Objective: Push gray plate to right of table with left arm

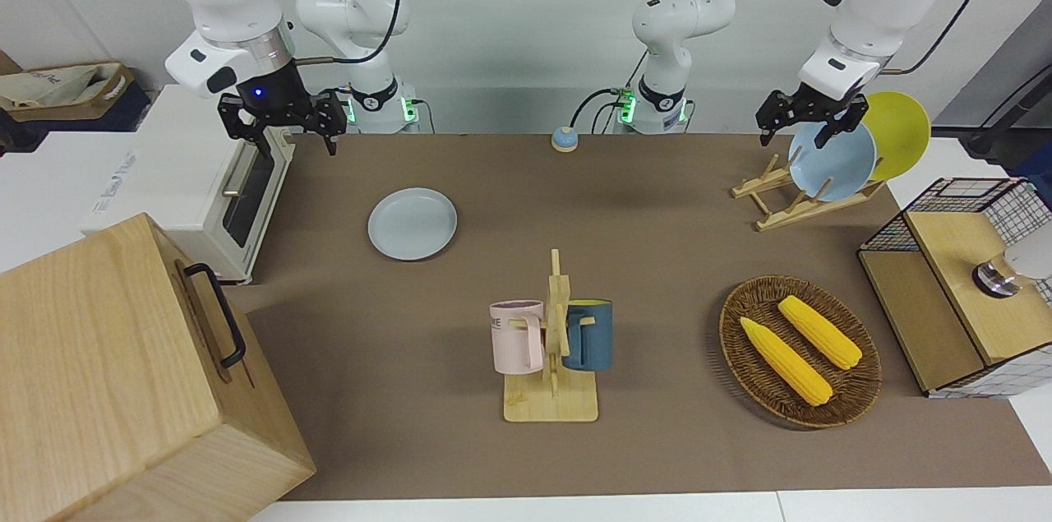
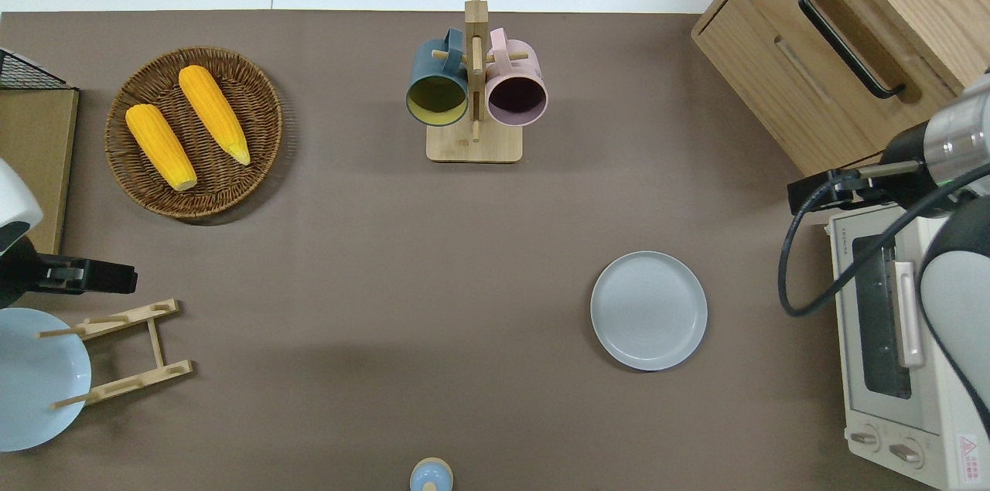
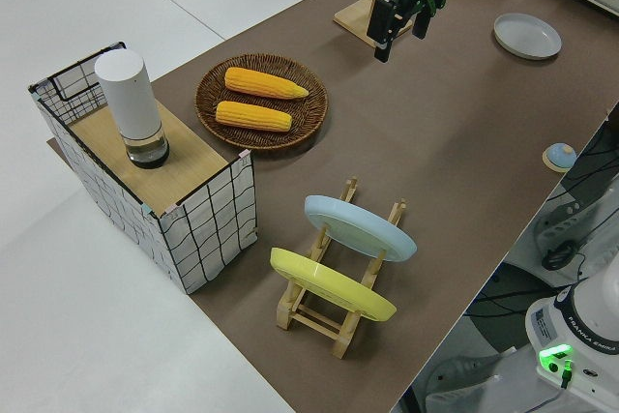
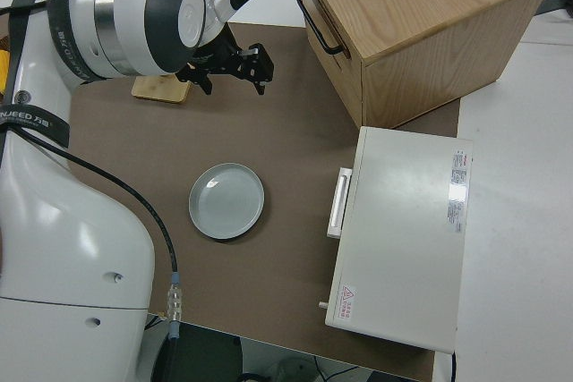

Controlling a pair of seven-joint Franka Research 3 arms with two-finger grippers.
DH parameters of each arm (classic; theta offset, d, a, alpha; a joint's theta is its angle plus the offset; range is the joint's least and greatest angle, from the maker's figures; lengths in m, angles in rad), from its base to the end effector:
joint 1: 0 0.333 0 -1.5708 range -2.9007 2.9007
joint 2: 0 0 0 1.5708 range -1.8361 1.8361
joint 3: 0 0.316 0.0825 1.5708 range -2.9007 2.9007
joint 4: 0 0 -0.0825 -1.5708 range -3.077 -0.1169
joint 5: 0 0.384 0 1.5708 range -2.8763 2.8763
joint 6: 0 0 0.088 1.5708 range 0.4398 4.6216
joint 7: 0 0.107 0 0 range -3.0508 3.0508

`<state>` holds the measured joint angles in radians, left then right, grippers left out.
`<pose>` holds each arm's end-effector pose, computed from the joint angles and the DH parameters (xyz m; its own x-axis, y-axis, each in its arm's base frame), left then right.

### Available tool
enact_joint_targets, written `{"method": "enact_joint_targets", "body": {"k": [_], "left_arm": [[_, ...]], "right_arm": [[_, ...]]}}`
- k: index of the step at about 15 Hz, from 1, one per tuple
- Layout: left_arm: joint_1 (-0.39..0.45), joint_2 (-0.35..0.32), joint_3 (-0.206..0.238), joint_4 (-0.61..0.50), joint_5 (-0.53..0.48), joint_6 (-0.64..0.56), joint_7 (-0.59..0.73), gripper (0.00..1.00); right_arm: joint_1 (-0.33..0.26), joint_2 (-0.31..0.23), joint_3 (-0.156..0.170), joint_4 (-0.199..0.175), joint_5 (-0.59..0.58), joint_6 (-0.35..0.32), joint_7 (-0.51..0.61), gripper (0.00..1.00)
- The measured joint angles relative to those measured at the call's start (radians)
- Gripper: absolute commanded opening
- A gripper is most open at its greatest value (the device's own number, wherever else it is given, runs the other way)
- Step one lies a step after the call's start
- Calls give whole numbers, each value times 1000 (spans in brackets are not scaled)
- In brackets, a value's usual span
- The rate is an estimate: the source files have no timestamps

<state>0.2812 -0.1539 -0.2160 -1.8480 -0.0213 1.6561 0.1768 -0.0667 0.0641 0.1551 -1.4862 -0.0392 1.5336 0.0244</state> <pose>0.5086 0.0242 0.5803 0.9935 -0.1058 -0.0429 -0.1061 -0.9943 -0.0043 0.5692 0.0430 0.6254 0.9979 0.0623 -0.0152 0.0628 -0.9976 0.0297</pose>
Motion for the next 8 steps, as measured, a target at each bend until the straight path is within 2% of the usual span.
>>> {"method": "enact_joint_targets", "body": {"k": [8], "left_arm": [[0, -2, -7, 13, -18, -2, -4, 995]], "right_arm": [[0, 0, 0, 0, 0, 0, 0, 983]]}}
